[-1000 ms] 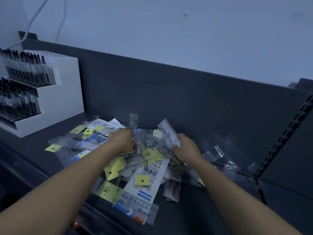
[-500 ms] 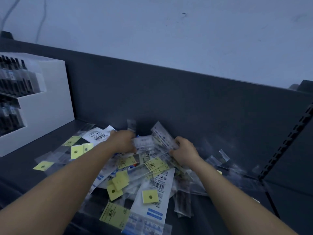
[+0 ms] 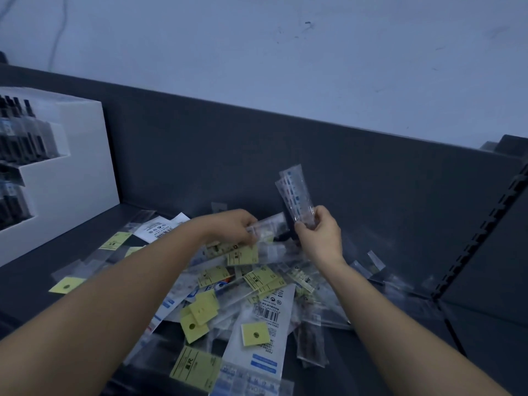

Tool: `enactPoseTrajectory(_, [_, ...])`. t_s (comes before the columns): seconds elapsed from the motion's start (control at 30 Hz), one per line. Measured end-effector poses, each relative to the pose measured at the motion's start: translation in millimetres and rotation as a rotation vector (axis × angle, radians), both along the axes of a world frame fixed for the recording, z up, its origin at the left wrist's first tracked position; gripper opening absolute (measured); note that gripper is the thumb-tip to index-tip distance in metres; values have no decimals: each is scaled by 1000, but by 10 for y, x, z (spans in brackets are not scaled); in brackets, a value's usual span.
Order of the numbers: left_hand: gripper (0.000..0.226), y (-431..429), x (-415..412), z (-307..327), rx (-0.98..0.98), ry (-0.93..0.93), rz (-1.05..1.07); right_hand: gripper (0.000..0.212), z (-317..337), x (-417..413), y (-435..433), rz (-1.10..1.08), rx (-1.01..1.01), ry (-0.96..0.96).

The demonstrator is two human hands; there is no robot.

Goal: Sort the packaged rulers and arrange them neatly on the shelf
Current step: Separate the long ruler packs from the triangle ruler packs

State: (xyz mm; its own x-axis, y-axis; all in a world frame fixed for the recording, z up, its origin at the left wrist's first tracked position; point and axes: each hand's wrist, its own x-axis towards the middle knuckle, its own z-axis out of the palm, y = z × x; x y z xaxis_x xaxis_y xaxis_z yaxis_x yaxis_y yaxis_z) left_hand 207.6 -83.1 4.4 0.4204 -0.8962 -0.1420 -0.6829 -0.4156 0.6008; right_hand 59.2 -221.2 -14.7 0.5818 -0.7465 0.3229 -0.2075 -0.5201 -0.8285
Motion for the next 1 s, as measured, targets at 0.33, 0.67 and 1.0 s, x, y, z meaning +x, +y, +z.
enactPoseTrajectory(0.33, [52, -69, -205, -87, 248, -137, -78, 9, -65, -91, -72, 29, 30, 70])
enactPoseTrajectory(0.67, [36, -148, -417, -146, 201, -257, -48, 10, -87, -261, -141, 15, 24, 87])
enactPoseTrajectory(1.0, [55, -180, -654, -46, 400, -414, -199, 13, -59, -445, -179, 10, 45, 92])
